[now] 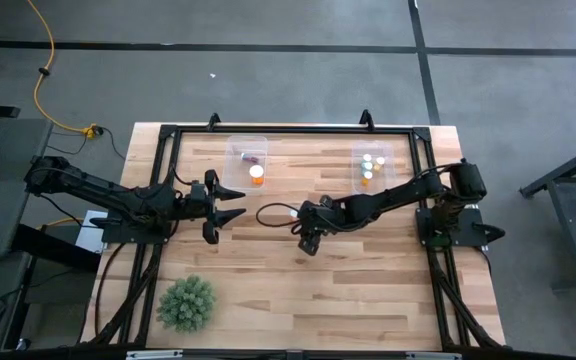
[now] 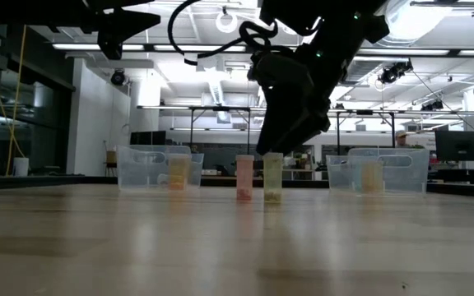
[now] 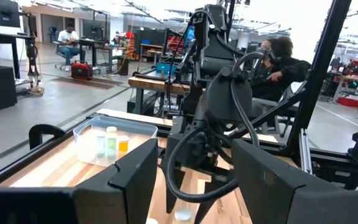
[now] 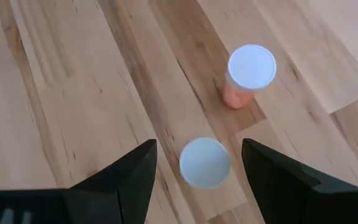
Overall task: Pick and place medicine bottles into bin by pill shape (circle, oval)
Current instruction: Put the yellow tablet bottle into the right transparent bin
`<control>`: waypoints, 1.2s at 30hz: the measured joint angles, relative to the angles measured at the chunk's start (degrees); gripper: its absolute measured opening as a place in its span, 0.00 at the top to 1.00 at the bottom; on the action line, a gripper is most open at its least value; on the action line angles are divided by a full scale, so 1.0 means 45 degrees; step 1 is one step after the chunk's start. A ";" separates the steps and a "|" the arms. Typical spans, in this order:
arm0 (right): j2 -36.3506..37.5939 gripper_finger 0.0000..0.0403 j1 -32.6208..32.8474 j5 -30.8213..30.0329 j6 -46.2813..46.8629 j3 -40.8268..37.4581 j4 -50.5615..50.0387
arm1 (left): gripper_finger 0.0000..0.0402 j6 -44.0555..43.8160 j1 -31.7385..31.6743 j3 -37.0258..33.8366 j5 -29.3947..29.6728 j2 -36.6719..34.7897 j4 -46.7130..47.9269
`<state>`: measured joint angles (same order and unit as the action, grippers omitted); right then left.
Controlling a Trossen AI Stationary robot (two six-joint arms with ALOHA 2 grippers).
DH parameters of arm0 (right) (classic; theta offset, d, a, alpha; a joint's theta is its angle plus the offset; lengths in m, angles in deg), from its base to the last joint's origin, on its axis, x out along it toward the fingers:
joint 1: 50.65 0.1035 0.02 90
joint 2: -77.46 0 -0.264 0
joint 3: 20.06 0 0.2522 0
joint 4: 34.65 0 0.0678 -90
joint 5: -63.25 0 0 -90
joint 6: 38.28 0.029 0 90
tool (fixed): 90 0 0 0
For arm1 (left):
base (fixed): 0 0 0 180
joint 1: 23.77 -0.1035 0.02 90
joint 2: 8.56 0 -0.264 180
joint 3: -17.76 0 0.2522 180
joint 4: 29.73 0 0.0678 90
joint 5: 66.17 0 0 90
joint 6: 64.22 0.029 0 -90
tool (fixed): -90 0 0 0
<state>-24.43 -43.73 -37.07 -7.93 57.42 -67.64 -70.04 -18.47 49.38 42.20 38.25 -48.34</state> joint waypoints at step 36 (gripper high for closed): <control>0.0015 0.57 -0.0039 0.0381 0.0159 0.0000 -0.0058 | 0.51 0.0000 -0.0002 0.0000 0.0002 0.0005 0.0051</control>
<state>-24.36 -43.91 -35.36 -7.21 57.42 -67.90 -70.04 -18.48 49.38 42.21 38.27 -48.11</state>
